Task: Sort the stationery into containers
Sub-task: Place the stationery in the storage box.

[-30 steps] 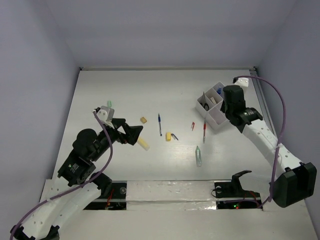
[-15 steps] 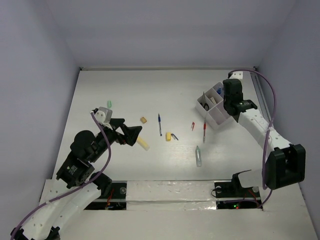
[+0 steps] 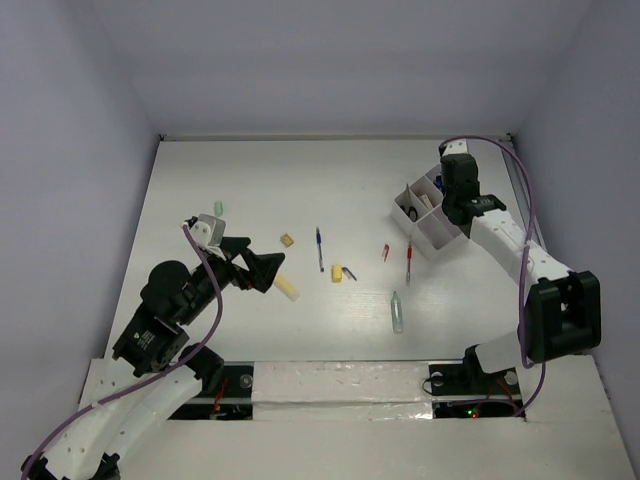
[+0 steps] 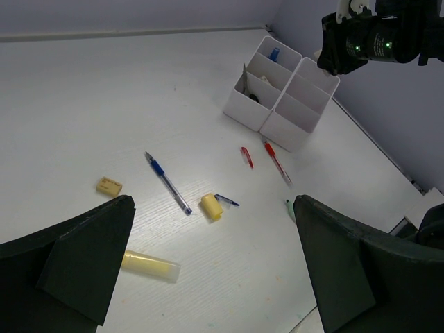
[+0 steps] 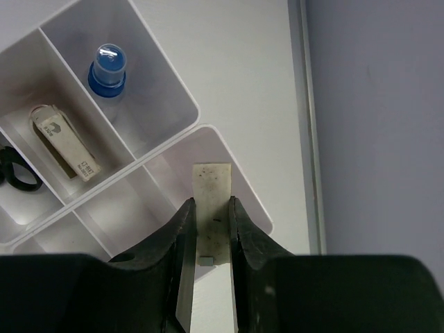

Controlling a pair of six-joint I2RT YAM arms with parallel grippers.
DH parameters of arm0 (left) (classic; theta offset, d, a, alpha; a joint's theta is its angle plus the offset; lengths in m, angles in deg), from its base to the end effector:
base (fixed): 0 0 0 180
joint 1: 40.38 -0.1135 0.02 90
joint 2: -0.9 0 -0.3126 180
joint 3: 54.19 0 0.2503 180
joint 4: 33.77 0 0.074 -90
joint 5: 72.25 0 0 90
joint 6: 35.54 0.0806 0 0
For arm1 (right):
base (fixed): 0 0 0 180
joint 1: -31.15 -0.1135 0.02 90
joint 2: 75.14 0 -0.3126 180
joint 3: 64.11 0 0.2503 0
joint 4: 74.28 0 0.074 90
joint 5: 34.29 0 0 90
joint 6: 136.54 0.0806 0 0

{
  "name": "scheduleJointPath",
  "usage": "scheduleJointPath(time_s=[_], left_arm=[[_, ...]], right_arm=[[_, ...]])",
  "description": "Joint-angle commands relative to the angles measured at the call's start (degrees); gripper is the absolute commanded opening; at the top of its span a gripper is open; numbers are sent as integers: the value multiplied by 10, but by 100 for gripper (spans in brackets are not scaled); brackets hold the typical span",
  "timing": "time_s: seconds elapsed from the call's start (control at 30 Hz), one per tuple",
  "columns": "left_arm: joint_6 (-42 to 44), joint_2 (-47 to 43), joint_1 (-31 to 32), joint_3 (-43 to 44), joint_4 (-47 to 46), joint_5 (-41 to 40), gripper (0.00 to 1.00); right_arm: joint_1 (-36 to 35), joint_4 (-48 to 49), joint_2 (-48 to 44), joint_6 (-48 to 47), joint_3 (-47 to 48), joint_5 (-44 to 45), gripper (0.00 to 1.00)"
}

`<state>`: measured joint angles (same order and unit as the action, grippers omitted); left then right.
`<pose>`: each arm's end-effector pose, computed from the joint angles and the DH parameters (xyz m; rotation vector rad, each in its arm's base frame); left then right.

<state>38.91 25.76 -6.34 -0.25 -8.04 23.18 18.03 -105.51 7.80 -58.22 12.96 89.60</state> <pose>0.0861 -0.0674 0.3756 0.3279 1.5266 -0.7605 0.3442 0.0341 0.3131 -0.1426 2.1573 -0.6379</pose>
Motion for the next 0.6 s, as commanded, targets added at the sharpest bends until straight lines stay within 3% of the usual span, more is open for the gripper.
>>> scheduleJointPath(time_s=[0.0,0.57], left_arm=[[3,-3,-1,8,-24,7,99],[3,-5,-1,6,-25,12,99]], right_arm=[[3,43,-4,-54,32,1,13],[8,62,15,-75,14,34,19]])
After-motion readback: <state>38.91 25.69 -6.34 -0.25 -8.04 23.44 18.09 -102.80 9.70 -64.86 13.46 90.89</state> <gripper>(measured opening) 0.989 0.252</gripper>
